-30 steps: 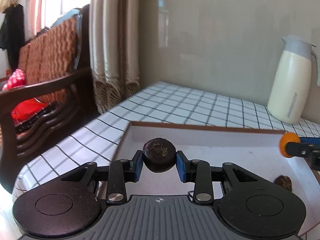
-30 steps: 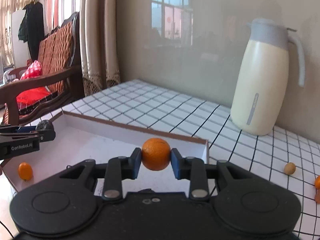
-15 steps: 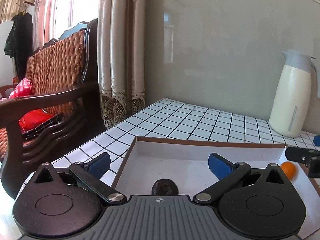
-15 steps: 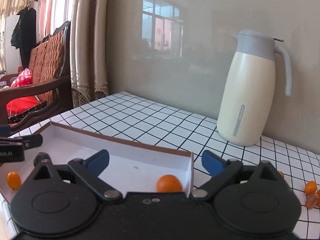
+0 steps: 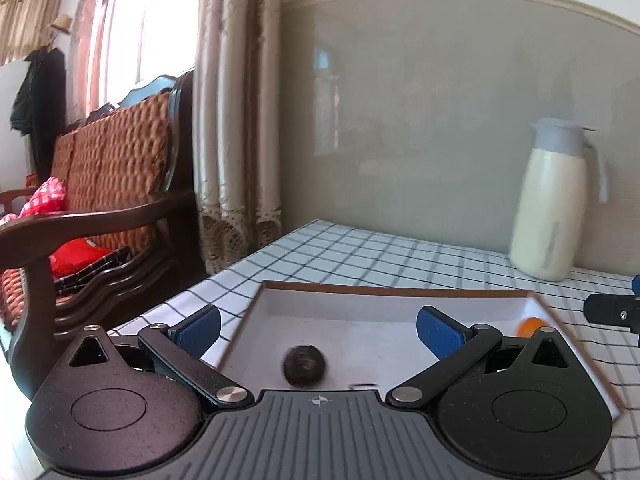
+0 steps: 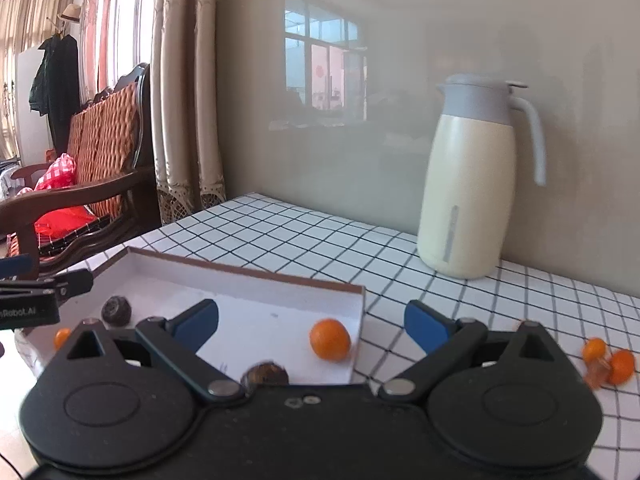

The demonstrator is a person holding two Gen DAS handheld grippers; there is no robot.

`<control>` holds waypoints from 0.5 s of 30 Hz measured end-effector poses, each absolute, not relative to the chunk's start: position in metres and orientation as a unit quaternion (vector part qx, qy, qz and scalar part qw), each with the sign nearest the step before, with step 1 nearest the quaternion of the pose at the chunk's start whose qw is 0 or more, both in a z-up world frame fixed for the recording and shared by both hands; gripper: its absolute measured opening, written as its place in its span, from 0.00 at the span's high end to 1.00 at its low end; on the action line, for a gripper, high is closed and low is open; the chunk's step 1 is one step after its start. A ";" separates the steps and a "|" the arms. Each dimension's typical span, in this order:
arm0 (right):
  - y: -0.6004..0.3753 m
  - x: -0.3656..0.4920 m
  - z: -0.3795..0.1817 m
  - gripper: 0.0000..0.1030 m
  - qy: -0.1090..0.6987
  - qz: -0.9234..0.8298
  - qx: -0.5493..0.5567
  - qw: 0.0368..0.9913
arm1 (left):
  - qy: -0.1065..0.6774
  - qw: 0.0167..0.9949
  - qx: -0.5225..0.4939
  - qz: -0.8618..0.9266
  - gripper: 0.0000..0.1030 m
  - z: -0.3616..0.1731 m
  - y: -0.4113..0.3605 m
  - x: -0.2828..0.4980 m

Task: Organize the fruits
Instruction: 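Move both open tools back toward the fruits beside the thermos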

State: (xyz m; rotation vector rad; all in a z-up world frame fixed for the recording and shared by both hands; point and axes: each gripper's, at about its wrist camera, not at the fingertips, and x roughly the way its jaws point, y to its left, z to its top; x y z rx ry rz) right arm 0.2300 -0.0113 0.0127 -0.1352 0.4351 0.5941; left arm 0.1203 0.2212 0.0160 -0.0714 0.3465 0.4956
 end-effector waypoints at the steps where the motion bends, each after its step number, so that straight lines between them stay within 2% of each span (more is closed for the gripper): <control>1: -0.017 0.223 0.013 0.09 0.211 0.291 -0.065 0.931 | 0.170 0.955 -0.032 0.241 0.00 0.016 0.214 0.118; 5: -0.043 0.200 0.014 0.09 0.211 0.281 -0.060 0.934 | 0.177 0.957 -0.007 0.230 0.00 0.017 0.183 0.115; 10: -0.074 0.186 0.013 0.10 0.215 0.240 -0.063 0.945 | 0.138 0.958 0.082 0.238 0.00 0.019 0.131 0.112; 13: -0.098 0.183 0.014 0.17 0.207 0.217 -0.061 0.952 | 0.132 0.959 0.103 0.228 0.00 0.022 0.108 0.118; 15: -0.116 0.186 0.014 0.25 0.210 0.202 -0.053 0.955 | 0.140 0.967 0.090 0.194 0.00 0.026 0.099 0.122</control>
